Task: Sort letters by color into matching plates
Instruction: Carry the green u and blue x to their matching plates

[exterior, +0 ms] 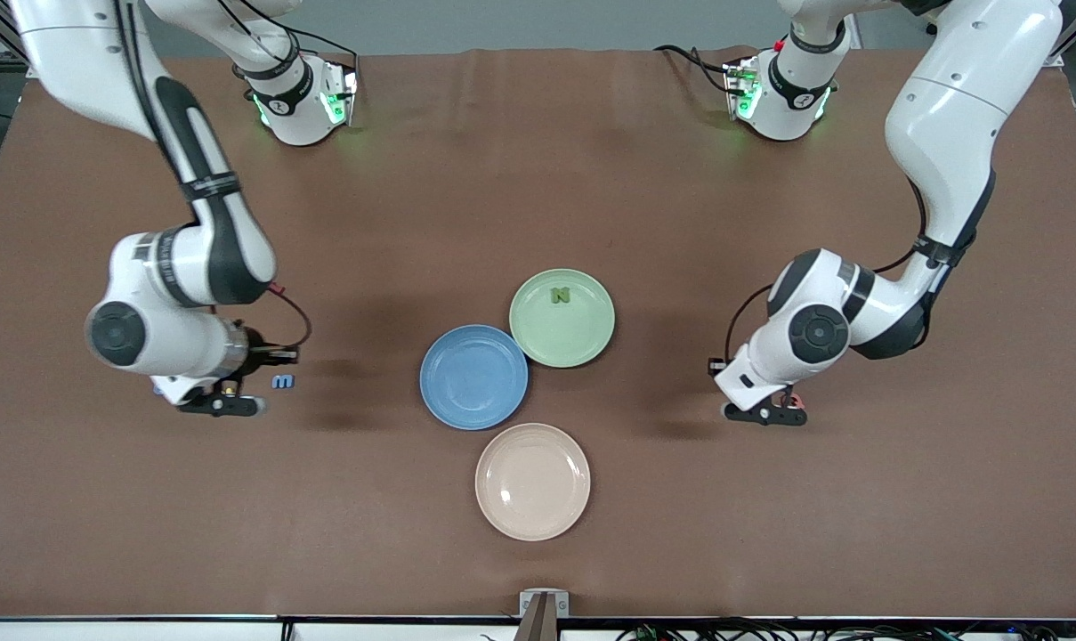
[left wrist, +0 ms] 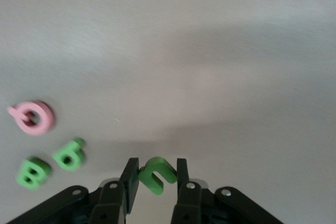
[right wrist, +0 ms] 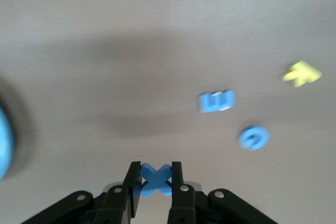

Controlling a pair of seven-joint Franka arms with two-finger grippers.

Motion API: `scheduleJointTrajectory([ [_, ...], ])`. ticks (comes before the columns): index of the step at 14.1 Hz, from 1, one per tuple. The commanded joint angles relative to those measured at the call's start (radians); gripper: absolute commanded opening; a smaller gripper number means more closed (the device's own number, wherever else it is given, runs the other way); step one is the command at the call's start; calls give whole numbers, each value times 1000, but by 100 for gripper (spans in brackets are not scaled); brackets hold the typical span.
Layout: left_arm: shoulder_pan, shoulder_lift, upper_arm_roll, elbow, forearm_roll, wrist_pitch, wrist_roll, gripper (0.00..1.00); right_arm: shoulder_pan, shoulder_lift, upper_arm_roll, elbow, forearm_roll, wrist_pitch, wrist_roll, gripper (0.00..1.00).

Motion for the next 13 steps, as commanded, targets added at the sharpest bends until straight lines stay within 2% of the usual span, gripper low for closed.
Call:
scheduleJointTrajectory([
  [1, -16, -12, -54, -6, -7, -28, -119, 20, 124, -13, -10, -18, 10, 53, 235, 0],
  [5, -126, 1, -71, 12, -7, -28, -260, 20, 262, 31, -12, 15, 27, 165, 471, 0],
  [10, -255, 46, -69, 69, -16, -27, -443, 20, 390, 213, -12, 228, 17, 171, 709, 0],
  [13, -310, 64, -68, 71, -16, -17, -495, 20, 421, 298, -15, 329, 5, 171, 771, 0],
])
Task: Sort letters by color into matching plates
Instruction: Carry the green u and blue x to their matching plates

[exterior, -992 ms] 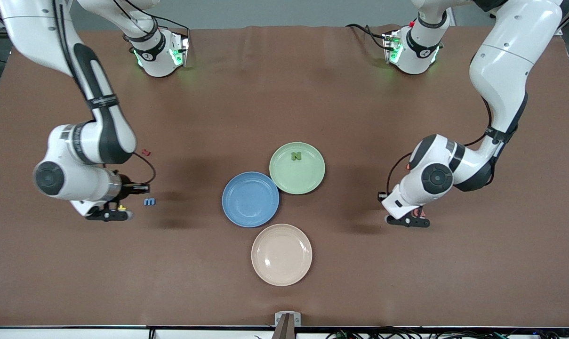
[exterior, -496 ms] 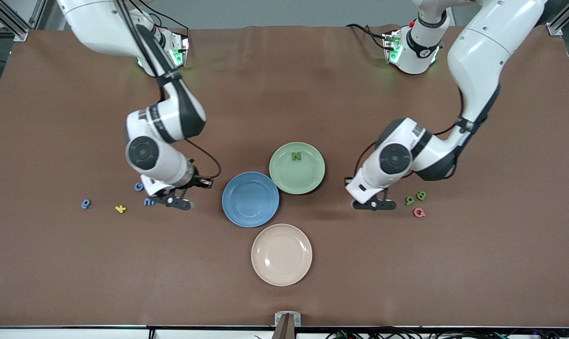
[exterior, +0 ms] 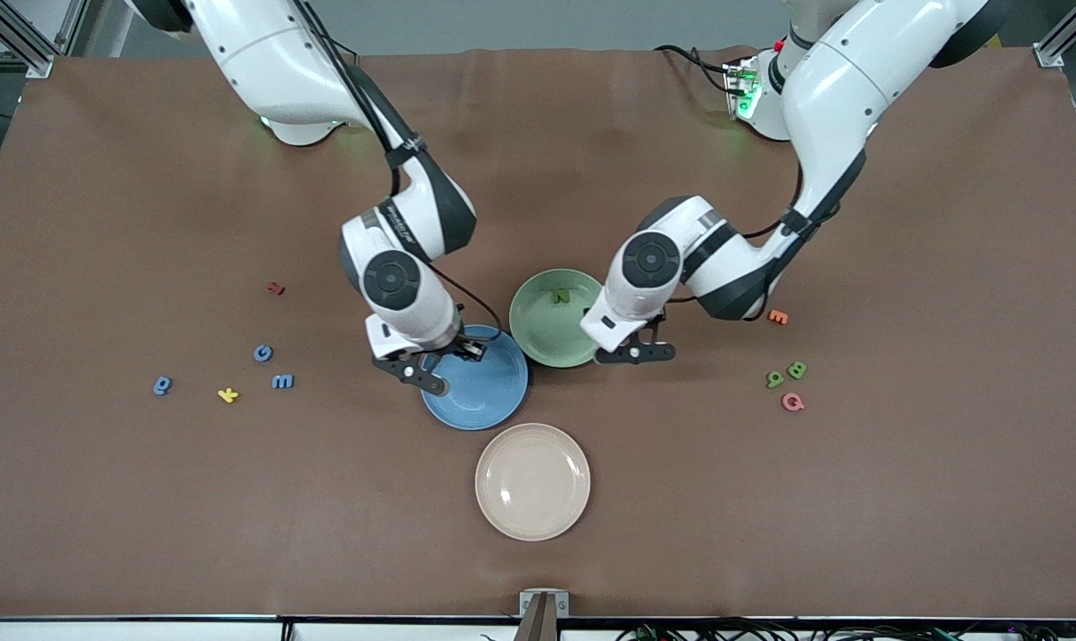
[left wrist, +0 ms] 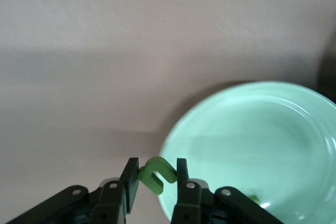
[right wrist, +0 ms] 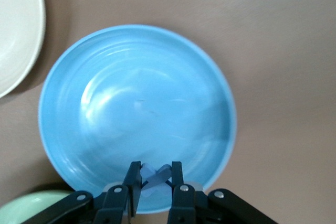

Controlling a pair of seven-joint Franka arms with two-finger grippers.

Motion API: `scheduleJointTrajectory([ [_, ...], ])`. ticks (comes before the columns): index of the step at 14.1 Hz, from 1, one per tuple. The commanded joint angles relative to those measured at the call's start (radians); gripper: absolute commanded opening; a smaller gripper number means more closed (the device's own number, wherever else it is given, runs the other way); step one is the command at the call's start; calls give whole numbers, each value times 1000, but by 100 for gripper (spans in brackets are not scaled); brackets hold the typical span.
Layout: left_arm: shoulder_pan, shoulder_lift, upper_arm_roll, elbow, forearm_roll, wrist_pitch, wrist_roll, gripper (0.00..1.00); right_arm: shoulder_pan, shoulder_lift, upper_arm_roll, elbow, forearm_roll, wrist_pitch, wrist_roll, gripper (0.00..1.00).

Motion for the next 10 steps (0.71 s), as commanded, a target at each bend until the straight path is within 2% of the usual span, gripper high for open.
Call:
scheduleJointTrajectory([
  [1, -48, 27, 5, 27, -9, 1, -54, 20, 23, 99, -13, 135, -7, -15, 45, 0],
  [6, -94, 52, 7, 25, -7, 22, -94, 20, 44, 175, -19, 208, -9, -12, 85, 0],
  [10, -108, 61, 8, 16, 2, 27, -98, 25, 44, 182, -18, 210, -7, 5, 96, 1],
])
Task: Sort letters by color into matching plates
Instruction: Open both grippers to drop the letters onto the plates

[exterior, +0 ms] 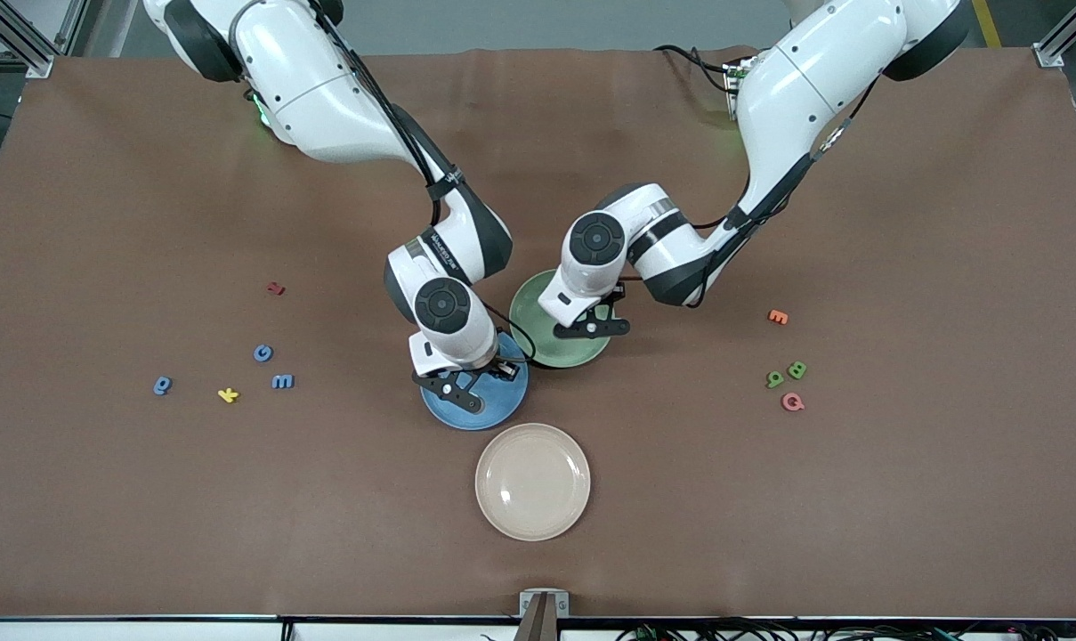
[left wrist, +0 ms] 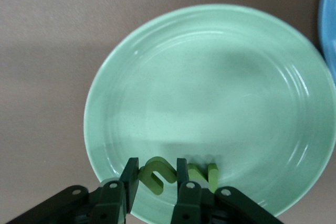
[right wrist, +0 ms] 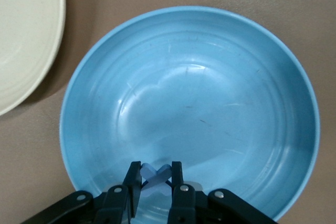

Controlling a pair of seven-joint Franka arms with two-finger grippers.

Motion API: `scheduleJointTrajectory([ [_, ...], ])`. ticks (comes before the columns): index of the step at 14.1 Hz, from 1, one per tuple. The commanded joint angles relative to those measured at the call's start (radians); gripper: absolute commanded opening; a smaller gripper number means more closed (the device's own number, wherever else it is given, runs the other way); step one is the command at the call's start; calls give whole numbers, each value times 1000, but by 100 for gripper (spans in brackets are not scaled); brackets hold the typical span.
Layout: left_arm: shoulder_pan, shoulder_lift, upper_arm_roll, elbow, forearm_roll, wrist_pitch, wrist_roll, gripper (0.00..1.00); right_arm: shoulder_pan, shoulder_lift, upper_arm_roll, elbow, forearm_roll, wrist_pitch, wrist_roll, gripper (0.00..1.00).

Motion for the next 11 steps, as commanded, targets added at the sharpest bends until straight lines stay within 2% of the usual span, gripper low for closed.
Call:
scheduleJointTrajectory([
  [1, -16, 8, 7, 9, 2, 5, -13, 28, 11, 19, -11, 35, -3, -1, 49, 2],
  [2, -16, 8, 9, 7, 4, 5, -11, 32, 11, 21, -11, 35, -3, -1, 55, 18],
  [3, -16, 11, 7, 7, 4, 5, -11, 36, 11, 21, -11, 33, -3, -1, 58, 70],
  [4, -16, 11, 7, 7, 5, 5, -11, 50, 16, 21, -11, 33, -6, 2, 58, 100],
  [5, -13, 10, 7, 7, 5, 5, -11, 66, 13, 18, -11, 33, -5, 2, 55, 100],
  [6, -11, 7, 7, 7, 4, 1, -11, 74, 5, 14, -9, 35, -3, 0, 55, 100],
  [7, -10, 0, 7, 6, -2, -7, -10, 88, 4, 11, -9, 35, -2, 0, 52, 100],
  [10, 13, -16, 4, 7, -7, -10, -4, 97, -38, -19, -11, 27, 1, -17, -6, 100],
  [11, 30, -27, 4, 6, -7, -13, 2, 97, -56, -50, -11, 21, 1, -38, -37, 100],
])
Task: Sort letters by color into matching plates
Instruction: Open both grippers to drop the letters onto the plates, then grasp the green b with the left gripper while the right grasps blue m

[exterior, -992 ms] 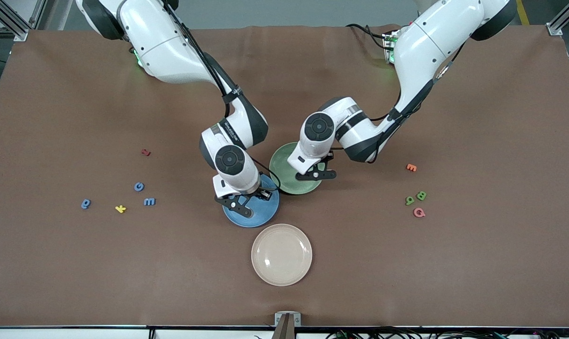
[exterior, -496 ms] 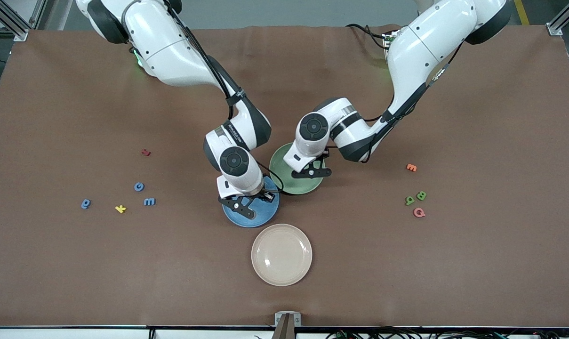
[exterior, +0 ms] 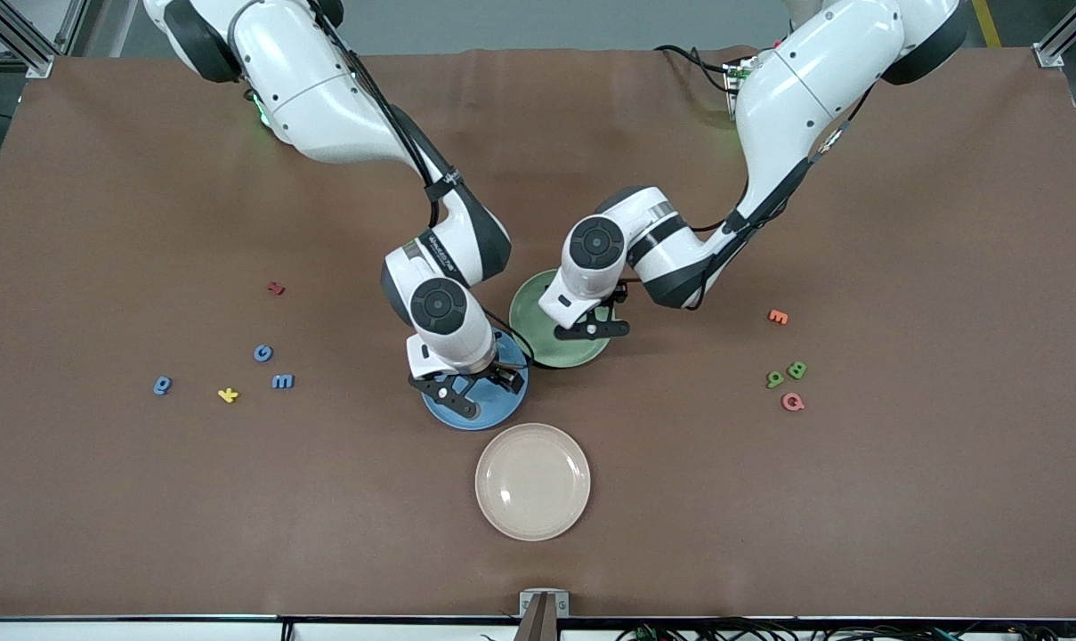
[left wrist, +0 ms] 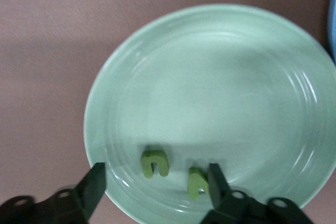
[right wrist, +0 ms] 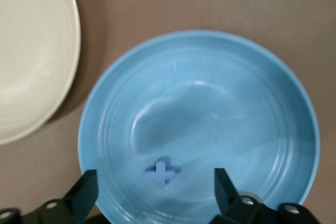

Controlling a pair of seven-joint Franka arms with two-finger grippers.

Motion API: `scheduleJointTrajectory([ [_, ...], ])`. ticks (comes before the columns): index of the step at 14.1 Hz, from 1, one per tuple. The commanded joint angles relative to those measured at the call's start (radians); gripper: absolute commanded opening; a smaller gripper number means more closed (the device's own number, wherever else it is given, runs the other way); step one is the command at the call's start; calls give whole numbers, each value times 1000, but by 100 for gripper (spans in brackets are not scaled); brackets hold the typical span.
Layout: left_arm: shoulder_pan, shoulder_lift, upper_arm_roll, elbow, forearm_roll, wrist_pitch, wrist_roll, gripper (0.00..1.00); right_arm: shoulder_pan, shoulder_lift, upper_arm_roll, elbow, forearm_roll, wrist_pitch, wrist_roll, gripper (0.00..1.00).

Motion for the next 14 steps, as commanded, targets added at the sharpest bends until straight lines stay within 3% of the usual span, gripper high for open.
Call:
scheduleJointTrajectory([
  [1, 48, -37, -3, -5, -7, -25, 10, 98, -56, -61, 6, -4, -2, -93, -84, 100],
  [3, 100, -63, -15, -28, -7, -39, 57, 99, -89, -99, -2, -10, -3, -178, -219, 100],
  [6, 173, -101, -18, -64, -7, -50, 119, 99, -153, -170, -2, -72, -3, -207, -258, 100],
  [9, 252, -127, -18, -97, 11, -50, 186, 99, -205, -237, -5, -183, -6, -193, -344, 100],
  [12, 328, -137, -20, -124, 102, -48, 199, 99, -247, -300, -12, -305, -114, -131, -451, 100],
  [14, 391, -137, -20, -149, 152, -25, 246, 99, -299, -310, -12, -336, -117, -112, -558, 100],
])
